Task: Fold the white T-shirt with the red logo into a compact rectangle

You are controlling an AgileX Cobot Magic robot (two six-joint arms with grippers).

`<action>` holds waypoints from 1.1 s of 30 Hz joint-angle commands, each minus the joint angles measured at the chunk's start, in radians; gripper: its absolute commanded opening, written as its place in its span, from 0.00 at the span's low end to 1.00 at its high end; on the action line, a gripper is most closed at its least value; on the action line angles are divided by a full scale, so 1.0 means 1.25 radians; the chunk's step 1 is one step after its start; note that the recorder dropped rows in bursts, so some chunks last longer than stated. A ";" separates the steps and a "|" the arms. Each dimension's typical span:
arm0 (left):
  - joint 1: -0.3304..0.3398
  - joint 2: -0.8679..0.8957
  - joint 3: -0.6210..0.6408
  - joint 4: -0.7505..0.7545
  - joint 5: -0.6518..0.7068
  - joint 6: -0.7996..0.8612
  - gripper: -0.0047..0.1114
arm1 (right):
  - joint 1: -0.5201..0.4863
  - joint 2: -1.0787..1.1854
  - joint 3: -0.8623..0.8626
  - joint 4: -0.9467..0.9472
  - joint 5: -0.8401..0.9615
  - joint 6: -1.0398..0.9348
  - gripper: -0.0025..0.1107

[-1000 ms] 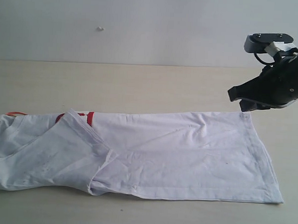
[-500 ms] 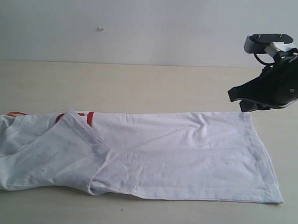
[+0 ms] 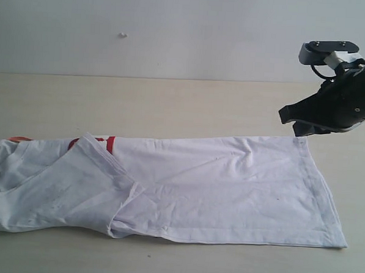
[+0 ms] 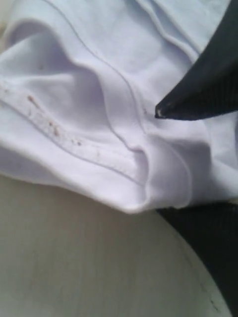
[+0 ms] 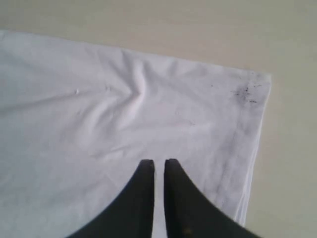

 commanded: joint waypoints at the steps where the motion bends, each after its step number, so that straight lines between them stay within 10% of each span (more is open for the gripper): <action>1: 0.000 0.004 0.010 -0.015 0.016 0.021 0.34 | -0.004 0.000 -0.005 0.004 0.004 -0.010 0.10; 6: 0.000 0.004 0.010 0.000 0.021 0.025 0.04 | -0.004 -0.002 -0.008 0.004 0.003 -0.009 0.10; 33: -0.053 -0.192 -0.014 -0.101 0.088 0.047 0.04 | -0.004 -0.021 -0.158 0.094 0.246 -0.009 0.17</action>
